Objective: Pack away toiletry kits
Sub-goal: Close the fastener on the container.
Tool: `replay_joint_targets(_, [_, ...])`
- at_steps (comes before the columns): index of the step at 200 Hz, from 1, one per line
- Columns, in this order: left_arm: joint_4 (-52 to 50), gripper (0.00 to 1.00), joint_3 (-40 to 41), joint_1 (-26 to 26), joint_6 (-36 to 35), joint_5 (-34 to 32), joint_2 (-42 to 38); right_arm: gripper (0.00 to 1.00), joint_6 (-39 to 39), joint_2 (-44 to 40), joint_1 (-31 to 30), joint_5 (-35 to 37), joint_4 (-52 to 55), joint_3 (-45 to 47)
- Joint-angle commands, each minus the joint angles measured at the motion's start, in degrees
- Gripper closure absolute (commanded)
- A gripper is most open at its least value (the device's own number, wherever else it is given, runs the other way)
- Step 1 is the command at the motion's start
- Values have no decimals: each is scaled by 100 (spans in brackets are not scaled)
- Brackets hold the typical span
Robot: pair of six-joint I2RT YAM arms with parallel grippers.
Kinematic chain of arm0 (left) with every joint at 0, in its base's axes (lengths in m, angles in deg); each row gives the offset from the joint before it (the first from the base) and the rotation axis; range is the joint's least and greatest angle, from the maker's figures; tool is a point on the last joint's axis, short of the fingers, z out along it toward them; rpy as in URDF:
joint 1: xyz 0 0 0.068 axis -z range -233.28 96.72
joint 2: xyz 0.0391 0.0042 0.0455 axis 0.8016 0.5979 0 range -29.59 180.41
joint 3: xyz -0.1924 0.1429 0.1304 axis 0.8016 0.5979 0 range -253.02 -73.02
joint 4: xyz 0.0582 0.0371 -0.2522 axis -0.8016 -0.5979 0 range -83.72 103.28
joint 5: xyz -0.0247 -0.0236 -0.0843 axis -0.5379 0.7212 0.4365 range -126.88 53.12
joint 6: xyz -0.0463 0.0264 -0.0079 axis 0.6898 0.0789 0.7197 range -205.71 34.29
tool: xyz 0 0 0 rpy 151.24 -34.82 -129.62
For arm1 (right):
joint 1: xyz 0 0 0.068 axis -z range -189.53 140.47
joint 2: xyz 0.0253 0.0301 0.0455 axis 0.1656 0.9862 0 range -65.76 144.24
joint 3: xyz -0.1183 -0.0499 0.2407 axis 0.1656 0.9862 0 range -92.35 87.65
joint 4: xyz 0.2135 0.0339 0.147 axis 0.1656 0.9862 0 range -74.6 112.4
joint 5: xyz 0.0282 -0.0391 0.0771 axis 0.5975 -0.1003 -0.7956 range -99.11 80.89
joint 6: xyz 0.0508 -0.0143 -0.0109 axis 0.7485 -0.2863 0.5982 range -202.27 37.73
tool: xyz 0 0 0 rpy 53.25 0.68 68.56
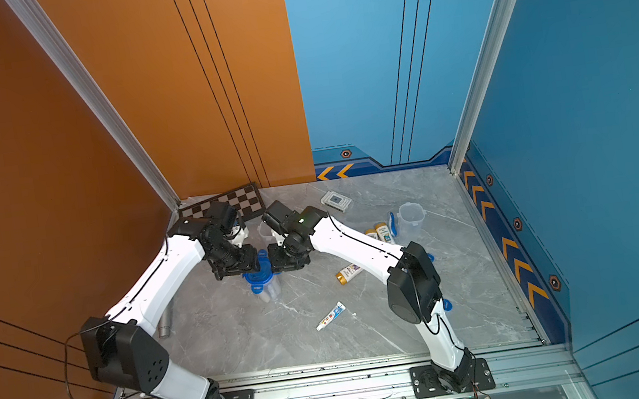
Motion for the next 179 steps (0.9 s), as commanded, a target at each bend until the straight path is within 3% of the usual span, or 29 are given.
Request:
replay_joint_targets(1, [5,39,-42,56,-96,-4,37,61,-137,49,-12,169,247,-188])
replay_joint_targets(179, [10,48,497,100,48,208,-347,64,-154,528,8,-32,249,-500])
